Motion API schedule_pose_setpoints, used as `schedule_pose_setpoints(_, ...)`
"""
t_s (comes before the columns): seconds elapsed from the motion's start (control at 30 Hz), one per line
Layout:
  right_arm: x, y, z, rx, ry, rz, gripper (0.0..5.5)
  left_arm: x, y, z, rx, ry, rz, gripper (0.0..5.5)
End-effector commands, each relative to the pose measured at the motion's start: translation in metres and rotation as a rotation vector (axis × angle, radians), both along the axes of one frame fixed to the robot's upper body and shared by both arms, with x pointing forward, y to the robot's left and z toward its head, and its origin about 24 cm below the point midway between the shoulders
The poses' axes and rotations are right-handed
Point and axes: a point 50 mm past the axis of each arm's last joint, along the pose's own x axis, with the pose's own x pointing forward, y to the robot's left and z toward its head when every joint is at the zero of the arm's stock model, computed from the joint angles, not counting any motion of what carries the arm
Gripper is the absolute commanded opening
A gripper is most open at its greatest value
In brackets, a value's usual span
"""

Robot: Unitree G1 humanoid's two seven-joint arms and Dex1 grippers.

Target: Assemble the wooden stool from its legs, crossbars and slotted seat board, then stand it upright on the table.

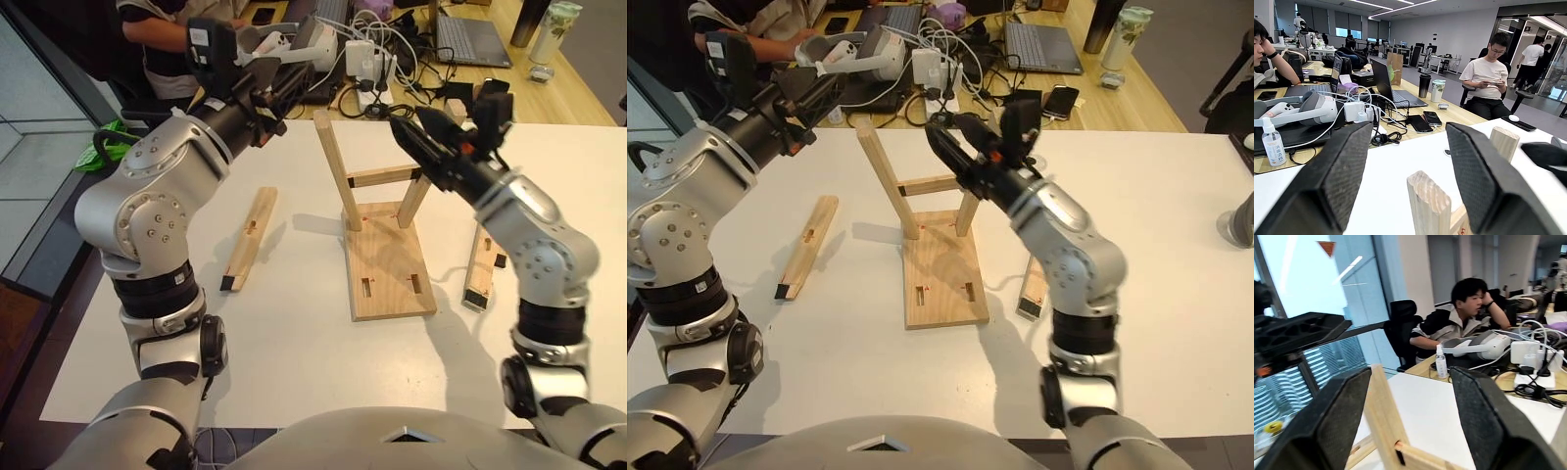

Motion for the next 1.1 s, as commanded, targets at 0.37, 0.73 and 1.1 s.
schedule_pose_setpoints(0.37, 0.015, 0.057, 0.014, -0.278, 0.048, -0.555, 3.0, -0.001, 0.024, 0.015, -0.077, -0.158, 0.419, 2.76)
schedule_pose_setpoints(0.73, 0.002, 0.044, -0.012, -0.22, 0.161, -0.44, 3.0, -0.045, 0.0, -0.069, -0.045, -0.047, 0.587, 2.76)
schedule_pose_setpoints(1.1, -0.013, 0.049, -0.007, -0.11, 0.214, -0.231, 2.58, -0.038, 0.002, -0.038, -0.064, -0.132, 0.563, 2.8)
